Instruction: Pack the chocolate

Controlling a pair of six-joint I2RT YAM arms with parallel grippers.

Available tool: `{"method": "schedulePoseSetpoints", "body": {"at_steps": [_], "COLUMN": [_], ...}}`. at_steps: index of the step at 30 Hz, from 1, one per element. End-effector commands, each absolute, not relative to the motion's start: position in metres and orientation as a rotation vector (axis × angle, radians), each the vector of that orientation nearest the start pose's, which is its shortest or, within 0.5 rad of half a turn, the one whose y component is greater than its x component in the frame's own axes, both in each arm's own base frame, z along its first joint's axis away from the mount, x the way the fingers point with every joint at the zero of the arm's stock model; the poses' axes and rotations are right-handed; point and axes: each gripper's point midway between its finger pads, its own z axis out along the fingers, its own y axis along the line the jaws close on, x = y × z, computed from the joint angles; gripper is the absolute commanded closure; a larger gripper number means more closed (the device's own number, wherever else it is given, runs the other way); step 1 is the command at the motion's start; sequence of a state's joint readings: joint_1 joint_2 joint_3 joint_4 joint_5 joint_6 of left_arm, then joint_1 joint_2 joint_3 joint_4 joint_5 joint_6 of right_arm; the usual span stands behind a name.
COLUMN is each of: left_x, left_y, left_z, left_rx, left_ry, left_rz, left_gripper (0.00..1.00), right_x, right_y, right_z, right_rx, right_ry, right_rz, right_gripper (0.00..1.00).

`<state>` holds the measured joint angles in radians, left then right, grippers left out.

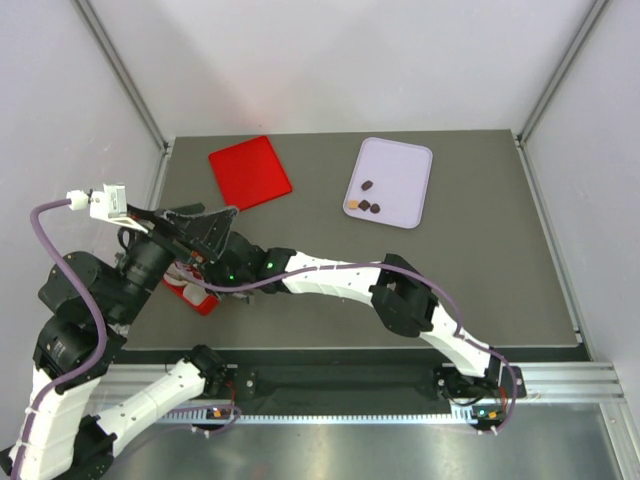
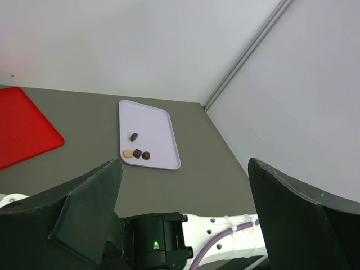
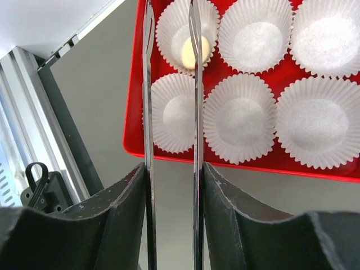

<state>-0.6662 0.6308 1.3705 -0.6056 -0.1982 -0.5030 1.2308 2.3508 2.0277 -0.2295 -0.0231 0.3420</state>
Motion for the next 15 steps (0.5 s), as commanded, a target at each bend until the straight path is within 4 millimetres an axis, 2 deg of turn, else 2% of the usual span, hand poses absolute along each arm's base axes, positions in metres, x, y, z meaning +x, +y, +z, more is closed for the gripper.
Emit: {"method": "schedulePoseSetpoints", "body": {"at_steps": [1, 3, 6, 7, 11, 12, 13, 15], "left_x": [0.164, 0.164, 0.165, 0.165, 0.164, 0.163, 0.162, 0.161], "left_y": [-0.112, -0.113, -0.115, -0.116, -0.118, -0.119, -0.12, -0.119], "left_z": [0.486, 0.487, 0.487, 0.486, 0.489, 0.492, 0.493, 0.495], "left_rx": [-0.046, -0.043, -0.039, -0.034, -0.03, -0.025, -0.02, -0.018], "left_ry": [1.446, 1.446, 1.449, 1.452, 1.448, 1.442, 1.44, 1.435], "left_rz": [-0.834, -0.839, -0.844, -0.846, -0.863, -0.874, -0.879, -0.878], "left_gripper": [0.01, 0.01, 0.01, 0.01, 0.01, 0.01, 0.01, 0.01], "right_x": [0.198, 0.199, 0.21, 0.217, 0.243, 0.249, 0.264, 0.275], "right_y": [0.633, 0.633, 0.626, 0.62, 0.597, 0.591, 0.578, 0.565], "right_z": [0.159, 0.166, 0.185, 0.197, 0.222, 0.222, 0.224, 0.227], "right_rx": [-0.971, -0.98, -0.95, -0.928, -0.842, -0.828, -0.794, -0.751], "right_ry": [1.932, 1.907, 1.863, 1.841, 1.786, 1.786, 1.787, 1.803], "right_rz": [0.964, 0.965, 0.913, 0.908, 0.908, 0.902, 0.883, 0.88], "right_gripper": [0.59, 0.59, 0.61, 0.62, 0.62, 0.62, 0.62, 0.63]}}
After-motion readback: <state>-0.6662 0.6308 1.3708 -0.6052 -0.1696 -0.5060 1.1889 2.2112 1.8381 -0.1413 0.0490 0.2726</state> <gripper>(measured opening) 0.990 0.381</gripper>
